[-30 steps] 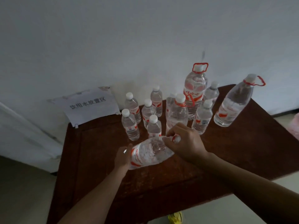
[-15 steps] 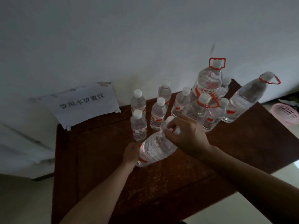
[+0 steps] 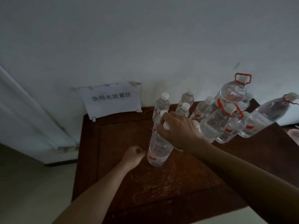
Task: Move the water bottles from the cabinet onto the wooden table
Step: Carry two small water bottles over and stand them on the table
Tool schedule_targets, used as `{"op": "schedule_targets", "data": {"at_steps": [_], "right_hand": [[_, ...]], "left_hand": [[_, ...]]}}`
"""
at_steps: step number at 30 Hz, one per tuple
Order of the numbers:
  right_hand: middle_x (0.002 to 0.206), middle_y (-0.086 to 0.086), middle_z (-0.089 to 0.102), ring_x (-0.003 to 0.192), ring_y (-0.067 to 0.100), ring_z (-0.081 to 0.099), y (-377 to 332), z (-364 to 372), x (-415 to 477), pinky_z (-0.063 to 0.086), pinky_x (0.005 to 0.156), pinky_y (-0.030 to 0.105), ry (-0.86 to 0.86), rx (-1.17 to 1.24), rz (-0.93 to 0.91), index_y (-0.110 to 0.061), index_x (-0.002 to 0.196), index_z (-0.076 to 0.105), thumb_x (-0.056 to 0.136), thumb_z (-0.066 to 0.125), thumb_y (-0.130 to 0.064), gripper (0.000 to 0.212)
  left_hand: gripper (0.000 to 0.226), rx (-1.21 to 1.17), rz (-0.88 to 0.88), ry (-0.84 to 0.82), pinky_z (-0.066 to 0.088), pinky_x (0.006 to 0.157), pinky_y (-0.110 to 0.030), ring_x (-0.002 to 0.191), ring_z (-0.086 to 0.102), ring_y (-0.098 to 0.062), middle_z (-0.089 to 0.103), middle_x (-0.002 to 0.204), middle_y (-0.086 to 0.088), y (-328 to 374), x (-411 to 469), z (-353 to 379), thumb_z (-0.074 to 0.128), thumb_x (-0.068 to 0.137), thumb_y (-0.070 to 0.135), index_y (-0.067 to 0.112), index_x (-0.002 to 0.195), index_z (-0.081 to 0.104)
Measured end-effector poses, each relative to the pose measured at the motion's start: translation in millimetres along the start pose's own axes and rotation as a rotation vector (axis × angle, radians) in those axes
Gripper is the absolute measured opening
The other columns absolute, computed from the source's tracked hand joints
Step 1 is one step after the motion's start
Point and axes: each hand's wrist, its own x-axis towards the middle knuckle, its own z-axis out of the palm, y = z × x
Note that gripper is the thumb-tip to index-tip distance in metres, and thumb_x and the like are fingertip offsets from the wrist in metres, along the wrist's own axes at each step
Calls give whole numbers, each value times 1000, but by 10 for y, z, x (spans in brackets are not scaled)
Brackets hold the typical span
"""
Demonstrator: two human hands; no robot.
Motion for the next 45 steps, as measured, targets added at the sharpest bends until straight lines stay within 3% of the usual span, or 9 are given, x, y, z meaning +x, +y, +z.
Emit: {"op": "schedule_targets", "data": {"at_steps": [2, 5, 8, 14, 17, 20, 25, 35, 45], "right_hand": [[95, -3, 61, 84, 19, 58, -43, -4, 31, 35, 63, 30, -15, 14, -26, -23, 98, 53, 90, 48, -53, 31], [100, -2, 63, 93, 20, 58, -42, 10, 111, 41, 69, 33, -53, -2, -30, -25, 100, 54, 88, 48, -55, 33], [110, 1, 60, 108, 23, 52, -76, -57, 146, 42, 84, 39, -107, -46, -82, -25, 106, 58, 87, 49, -53, 35], [111, 3, 59, 109, 25, 49, -538, -130, -34, 37, 93, 41, -3, -1, -388, -21, 107, 64, 86, 52, -47, 34], [110, 1, 58, 109, 24, 49, -989, -22, -314, 36, 94, 40, -70, 109, -536, -22, 103, 63, 86, 52, -46, 31], [110, 2, 58, 107, 24, 50, -1516, 187, -771, 38, 90, 40, -175, 162, -705, -22, 105, 62, 86, 52, -46, 32], [115, 0, 59, 110, 21, 52, -2482, 318, -1731, 36, 94, 38, -352, 207, -1011, -23, 110, 61, 87, 52, -46, 34], [115, -1, 60, 106, 20, 53, -4447, 317, -3556, 38, 91, 33, -397, 238, -1418, -25, 111, 61, 87, 53, -50, 35], [116, -1, 59, 105, 19, 55, -6083, 270, -5801, 40, 91, 35, -541, 296, -1798, -25, 113, 61, 87, 55, -49, 35]], "left_hand": [[16, 25, 12, 47, 55, 79, -36, 81, 65, -17, 67, 87, 0, -60, -144, -80, 62, 86, 35, 20, 92, 65], [19, 58, -4, 139, 53, 72, -32, 78, 65, -15, 67, 85, 1, -163, -387, -203, 60, 89, 39, 21, 94, 63], [20, 101, -32, 245, 48, 70, -26, 82, 63, -12, 63, 86, 5, -286, -717, -302, 58, 92, 38, 20, 99, 63], [20, 101, -144, 500, 45, 74, -25, 89, 64, -18, 63, 86, 4, -664, -1629, -303, 61, 90, 36, 19, 99, 64], [22, 68, -238, 640, 44, 76, -25, 93, 65, -21, 67, 92, -2, -952, -2232, -163, 62, 89, 33, 16, 103, 66], [27, 44, -387, 731, 44, 81, -27, 99, 62, -23, 67, 103, -5, -1303, -2961, 5, 61, 90, 35, 16, 108, 65], [30, -79, -586, 893, 47, 82, -28, 94, 64, -24, 69, 97, -7, -2002, -4250, 344, 64, 89, 37, 16, 110, 65], [27, -230, -828, 1120, 46, 79, -27, 94, 64, -20, 67, 85, 1, -3223, -6445, 937, 63, 88, 39, 20, 107, 64], [29, -348, -1115, 1297, 50, 83, -31, 95, 64, -22, 71, 93, -4, -4323, -8593, 1740, 61, 89, 40, 19, 110, 64]]}}
